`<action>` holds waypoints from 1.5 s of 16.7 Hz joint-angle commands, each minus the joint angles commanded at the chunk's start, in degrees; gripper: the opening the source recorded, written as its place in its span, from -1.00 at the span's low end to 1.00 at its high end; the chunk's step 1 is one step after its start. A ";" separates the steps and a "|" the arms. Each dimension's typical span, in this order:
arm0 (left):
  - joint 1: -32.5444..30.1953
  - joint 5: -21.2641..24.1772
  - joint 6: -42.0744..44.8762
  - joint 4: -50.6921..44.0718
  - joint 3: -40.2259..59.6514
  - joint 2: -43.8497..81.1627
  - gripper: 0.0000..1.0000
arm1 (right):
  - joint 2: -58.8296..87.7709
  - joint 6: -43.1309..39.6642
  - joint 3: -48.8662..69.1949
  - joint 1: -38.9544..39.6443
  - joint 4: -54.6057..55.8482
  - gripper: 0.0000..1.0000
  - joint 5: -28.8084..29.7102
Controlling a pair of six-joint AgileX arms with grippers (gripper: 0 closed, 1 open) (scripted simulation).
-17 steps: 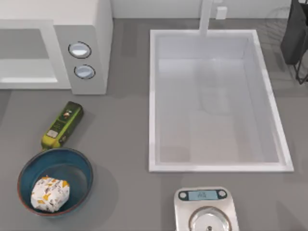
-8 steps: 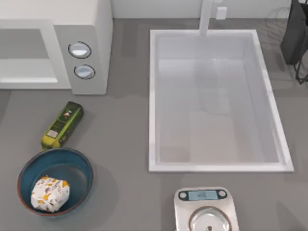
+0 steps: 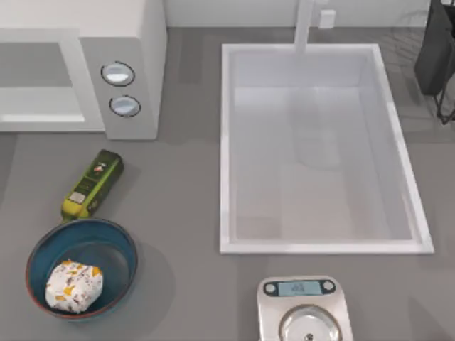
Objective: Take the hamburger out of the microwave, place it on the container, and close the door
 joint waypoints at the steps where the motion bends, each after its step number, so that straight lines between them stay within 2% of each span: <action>1: -1.09 -0.54 -1.20 1.16 -2.53 -2.00 -1.00 | 0.00 0.00 0.00 0.00 0.00 1.00 0.00; 6: -6.62 -3.26 -7.35 7.28 -16.10 -12.18 -1.00 | 0.00 0.00 0.00 0.00 0.00 1.00 0.00; 14: -8.20 -4.18 -9.36 8.64 -18.85 -14.57 -1.00 | 0.00 0.00 0.00 0.00 0.00 1.00 0.00; 21: -23.33 -12.72 -23.52 13.76 -32.60 -30.21 -1.00 | 0.00 0.00 0.00 0.00 0.00 1.00 0.00; 25: -24.73 -13.76 -24.90 14.39 -33.97 -31.62 -1.00 | 0.00 0.00 0.00 0.00 0.00 1.00 0.00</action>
